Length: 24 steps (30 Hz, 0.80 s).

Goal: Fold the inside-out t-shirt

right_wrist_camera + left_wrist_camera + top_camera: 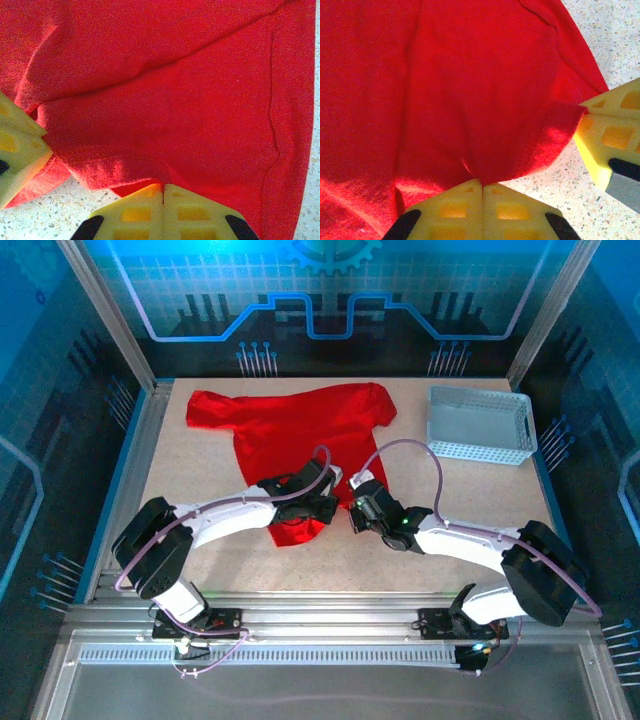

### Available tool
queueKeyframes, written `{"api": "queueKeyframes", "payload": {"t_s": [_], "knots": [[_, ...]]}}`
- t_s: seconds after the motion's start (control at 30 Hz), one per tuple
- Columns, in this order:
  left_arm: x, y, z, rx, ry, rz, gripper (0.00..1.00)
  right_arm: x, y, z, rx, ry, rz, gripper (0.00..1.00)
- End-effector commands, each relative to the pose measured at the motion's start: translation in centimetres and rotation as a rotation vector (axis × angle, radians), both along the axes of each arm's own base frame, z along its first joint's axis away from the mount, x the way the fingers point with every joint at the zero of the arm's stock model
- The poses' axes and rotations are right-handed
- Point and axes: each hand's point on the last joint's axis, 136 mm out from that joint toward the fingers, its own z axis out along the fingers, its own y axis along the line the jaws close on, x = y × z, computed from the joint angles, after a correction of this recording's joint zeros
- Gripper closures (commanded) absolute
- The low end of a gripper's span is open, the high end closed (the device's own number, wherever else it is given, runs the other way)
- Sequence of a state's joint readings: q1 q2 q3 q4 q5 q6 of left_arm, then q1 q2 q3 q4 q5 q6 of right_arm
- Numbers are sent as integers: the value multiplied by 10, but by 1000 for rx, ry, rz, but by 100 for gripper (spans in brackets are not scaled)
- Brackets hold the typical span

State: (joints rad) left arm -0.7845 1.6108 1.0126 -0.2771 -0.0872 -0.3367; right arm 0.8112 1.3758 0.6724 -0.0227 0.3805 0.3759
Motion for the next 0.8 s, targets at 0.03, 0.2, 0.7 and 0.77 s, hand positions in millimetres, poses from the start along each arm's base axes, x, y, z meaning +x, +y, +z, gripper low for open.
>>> {"api": "queueKeyframes", "payload": {"t_s": [0.03, 0.2, 0.7, 0.77], "knots": [[-4, 0, 11, -39, -24, -34, 73, 5, 1, 20, 43, -16, -6, 100], [-5, -1, 24, -84, -81, -39, 30, -1, 6, 44, 132, -29, 28, 100], [27, 10, 12, 91, -164, 101, 18, -5, -5, 75, 198, -61, -3, 100], [32, 18, 12, 138, -183, 127, 27, -4, -10, 77, 197, -66, -21, 100]]}}
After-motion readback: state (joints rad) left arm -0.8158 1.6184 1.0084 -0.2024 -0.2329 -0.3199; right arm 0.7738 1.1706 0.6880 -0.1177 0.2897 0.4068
